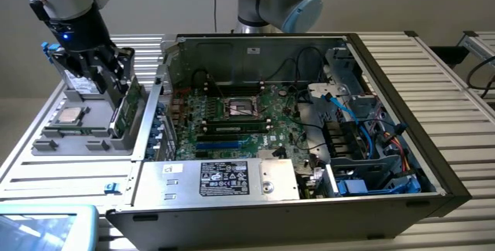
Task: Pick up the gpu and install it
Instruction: 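Pick up the gpu and move the gpu toward the slot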
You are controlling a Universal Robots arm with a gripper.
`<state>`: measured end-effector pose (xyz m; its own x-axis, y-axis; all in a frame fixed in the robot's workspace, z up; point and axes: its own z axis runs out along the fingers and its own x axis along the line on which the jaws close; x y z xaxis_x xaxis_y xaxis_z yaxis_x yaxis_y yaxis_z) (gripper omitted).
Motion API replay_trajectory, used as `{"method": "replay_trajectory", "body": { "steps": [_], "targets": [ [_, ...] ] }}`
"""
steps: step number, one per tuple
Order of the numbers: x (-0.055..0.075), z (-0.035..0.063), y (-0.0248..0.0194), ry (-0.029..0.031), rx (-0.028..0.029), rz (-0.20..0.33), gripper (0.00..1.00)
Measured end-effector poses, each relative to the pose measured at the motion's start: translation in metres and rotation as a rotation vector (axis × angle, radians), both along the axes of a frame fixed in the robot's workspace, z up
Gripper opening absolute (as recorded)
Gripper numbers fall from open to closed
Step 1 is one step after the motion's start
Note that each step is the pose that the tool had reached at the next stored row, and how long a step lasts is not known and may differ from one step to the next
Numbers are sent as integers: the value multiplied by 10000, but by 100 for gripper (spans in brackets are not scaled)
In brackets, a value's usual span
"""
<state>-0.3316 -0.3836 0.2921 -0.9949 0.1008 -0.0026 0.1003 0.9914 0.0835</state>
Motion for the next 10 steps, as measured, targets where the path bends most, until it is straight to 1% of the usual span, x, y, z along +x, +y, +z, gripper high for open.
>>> {"method": "replay_trajectory", "body": {
  "steps": [4,10],
  "targets": [
    [0,-73,-30,-1,14,1,50],
    [0,-182,-42,0,18,0,50]
  ]
}}
